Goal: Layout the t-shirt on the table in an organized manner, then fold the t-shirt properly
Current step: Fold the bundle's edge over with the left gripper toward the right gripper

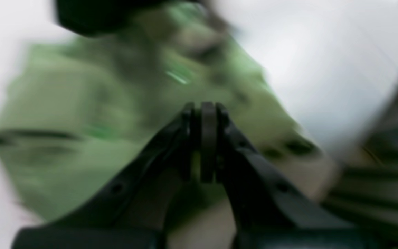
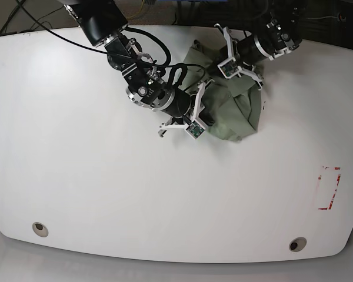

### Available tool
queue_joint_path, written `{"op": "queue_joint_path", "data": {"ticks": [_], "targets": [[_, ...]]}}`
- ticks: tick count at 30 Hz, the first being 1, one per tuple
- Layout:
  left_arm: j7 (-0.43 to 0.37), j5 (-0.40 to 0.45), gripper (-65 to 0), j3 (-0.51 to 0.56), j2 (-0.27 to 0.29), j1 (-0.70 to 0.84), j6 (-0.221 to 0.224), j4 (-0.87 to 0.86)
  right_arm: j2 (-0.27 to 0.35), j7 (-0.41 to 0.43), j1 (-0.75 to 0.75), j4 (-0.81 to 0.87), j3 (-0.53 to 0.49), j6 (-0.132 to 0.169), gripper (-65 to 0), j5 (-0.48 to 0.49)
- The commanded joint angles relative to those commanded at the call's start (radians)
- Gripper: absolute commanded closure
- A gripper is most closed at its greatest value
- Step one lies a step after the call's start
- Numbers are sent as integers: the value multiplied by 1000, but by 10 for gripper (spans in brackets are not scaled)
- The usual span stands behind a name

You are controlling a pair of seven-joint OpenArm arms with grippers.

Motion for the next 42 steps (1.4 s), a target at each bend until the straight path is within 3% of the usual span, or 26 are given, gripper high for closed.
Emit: {"op": "queue_joint_path", "data": {"ticks": [4,9,14,19,25,35,42], "targets": [[0,0,-25,-12,-2,-2,0,-60,11,52,-5,-57,0,3,0,0],[-3,0,-25,-71,-5,-21,0,-175,49,95,-38,-78,6,31,0,0],[-3,0,-25,-115,-6,-72,0,-261,103,94,-89,-18,8,21,0,6],[-3,0,-25,-153,-6,-126,0,-290,118,92,-158,60,8,20,0,2],[2,0,-25,-155,-23,-157,0,-284,110,43,-226,149,31,-35,0,2],[5,-6,-25,-157,-25,-144,0,-114,110,-75,-216,364,34,-87,0,2],[5,-5,-25,-163,-25,-115,0,-12,109,-110,-153,387,34,-92,0,9]]}}
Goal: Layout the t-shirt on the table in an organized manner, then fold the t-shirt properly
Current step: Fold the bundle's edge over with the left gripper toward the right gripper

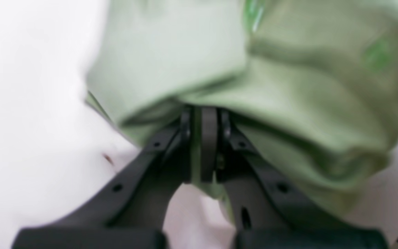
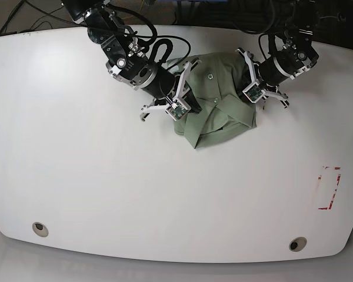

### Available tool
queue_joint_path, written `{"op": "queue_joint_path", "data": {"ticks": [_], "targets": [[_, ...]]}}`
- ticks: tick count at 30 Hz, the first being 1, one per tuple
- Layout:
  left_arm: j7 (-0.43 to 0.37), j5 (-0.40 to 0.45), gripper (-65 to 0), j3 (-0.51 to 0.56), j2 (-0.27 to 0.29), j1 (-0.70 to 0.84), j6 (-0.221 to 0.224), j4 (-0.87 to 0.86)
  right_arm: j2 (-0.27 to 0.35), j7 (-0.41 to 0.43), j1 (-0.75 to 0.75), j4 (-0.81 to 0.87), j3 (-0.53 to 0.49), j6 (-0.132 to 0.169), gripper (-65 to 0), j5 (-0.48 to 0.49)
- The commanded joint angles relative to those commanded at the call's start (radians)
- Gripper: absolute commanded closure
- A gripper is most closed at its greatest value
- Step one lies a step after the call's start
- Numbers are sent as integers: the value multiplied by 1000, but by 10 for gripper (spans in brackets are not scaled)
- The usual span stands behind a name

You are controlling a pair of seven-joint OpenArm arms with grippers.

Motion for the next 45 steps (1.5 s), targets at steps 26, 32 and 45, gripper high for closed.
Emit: {"op": "queue_joint_path", "data": {"ticks": [26,32,45], "targets": [[-6,3,-25,98,68,104,0,46,-95,109,92,-278,-3,11,0,-8],[-6,5,-25,94,75,100,0,0,-98,183,92,-397,-6,11,0,-8],[-8,2,-25,-69,74,52,0,-114,-89,253,87,-470,-6,12,0,-6]]}}
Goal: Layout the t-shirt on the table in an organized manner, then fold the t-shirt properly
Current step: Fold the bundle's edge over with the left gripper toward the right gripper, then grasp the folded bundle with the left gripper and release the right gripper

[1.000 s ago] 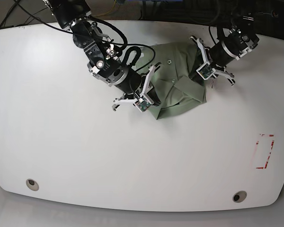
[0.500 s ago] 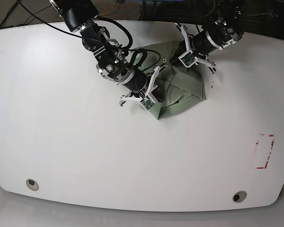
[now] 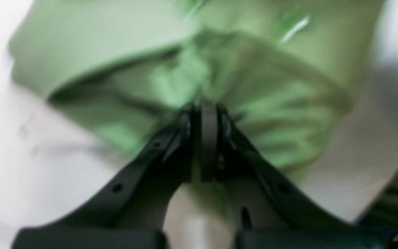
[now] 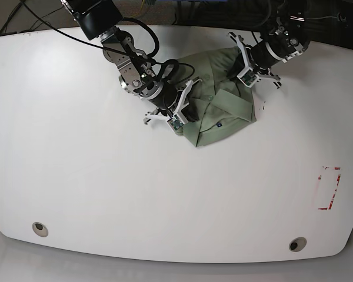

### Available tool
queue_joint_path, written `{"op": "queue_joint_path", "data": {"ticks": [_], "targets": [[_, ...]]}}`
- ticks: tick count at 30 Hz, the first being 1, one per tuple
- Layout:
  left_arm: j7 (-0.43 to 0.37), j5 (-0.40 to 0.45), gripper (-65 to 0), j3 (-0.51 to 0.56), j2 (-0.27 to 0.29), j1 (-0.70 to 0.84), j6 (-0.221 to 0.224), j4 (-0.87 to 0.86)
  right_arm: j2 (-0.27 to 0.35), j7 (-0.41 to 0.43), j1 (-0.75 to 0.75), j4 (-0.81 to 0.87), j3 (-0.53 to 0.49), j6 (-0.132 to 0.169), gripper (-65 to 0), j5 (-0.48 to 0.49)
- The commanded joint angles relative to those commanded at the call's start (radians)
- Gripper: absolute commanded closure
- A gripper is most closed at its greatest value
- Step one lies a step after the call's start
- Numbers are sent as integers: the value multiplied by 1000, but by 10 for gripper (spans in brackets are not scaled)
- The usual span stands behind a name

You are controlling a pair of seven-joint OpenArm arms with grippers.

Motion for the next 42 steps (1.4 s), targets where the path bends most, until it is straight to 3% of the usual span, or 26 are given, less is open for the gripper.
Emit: {"op": "queue_joint_path", "data": {"ticks": [3,10,15,24,29,31,37,42], "targets": [[0,-2,-25,-37,0,-2,0,26,3,-23,-3,69,3,-2,0,0],[2,-3,-25,-54,6,-3,0,123,25,-164,0,282,6,-11,0,6],[2,-5,-25,-51,18,-15,0,175,29,-204,-2,381,8,-12,0,0],[0,6,-25,-26,141,-95,0,169,71,-222,-68,457,150,-2,0,-2],[-9,68,-25,23,207,-155,0,135,112,-221,-84,454,207,-2,0,-2],[-52,87,-25,51,241,-172,0,97,124,-219,-98,454,226,-2,0,-2],[-201,135,-25,127,296,-160,165,-26,124,-186,-133,453,276,-2,0,-2],[-334,207,-25,229,296,-107,308,-132,120,-186,-161,453,310,-2,0,-2]]}}
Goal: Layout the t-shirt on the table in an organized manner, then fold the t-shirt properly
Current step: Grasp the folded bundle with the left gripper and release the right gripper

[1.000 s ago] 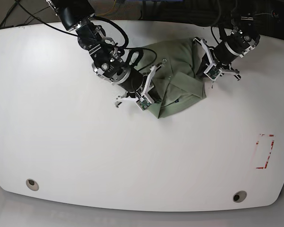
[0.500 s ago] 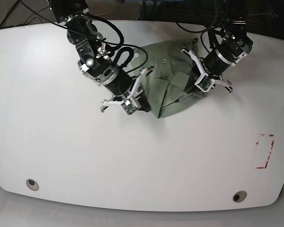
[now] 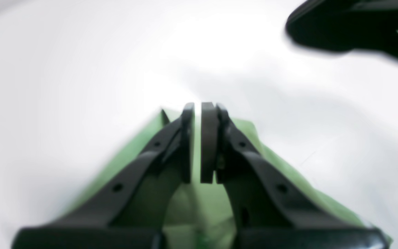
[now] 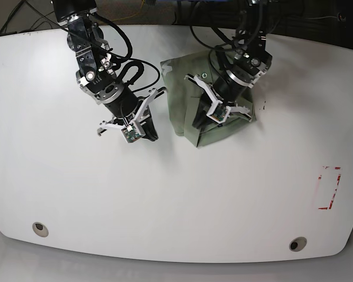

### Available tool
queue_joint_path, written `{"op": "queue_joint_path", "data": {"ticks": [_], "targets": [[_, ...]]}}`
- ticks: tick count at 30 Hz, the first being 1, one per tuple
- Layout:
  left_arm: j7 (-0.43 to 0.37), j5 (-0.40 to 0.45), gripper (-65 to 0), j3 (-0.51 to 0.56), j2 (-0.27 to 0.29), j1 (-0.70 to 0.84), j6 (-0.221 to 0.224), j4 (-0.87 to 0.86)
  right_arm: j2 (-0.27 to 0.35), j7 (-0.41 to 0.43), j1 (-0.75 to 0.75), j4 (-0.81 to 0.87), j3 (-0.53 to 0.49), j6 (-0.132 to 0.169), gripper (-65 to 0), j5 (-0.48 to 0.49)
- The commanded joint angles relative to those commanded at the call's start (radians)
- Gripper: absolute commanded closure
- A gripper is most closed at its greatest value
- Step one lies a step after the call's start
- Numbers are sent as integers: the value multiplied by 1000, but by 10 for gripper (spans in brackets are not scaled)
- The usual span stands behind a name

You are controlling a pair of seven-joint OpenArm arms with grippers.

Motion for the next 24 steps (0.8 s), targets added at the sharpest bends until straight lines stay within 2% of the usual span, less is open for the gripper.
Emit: {"op": "queue_joint_path", "data": {"ticks": [2,3,4,5,7,10,15,21,24], "targets": [[-38,12,-25,25,-2,18,49,-20,0,0,-9,0,6,0,0,0],[-60,18,-25,44,-3,34,94,-31,0,0,-15,0,12,0,0,0],[-66,21,-25,51,-3,38,106,-32,0,0,-17,0,14,0,0,0],[-72,25,-25,64,-5,51,146,-38,0,0,-25,0,18,0,0,0],[-78,31,-25,81,-6,61,198,-57,0,0,-40,2,21,0,0,0],[-78,32,-25,84,-6,63,238,-103,0,2,-60,8,43,0,0,8],[-80,29,-25,43,-21,60,236,-199,-3,11,-103,9,80,0,0,8],[-81,26,-25,-34,-83,60,232,-233,-3,63,-161,20,101,0,0,8],[-81,17,-25,-68,-127,66,190,-227,-3,64,-176,21,106,0,0,8]]}}
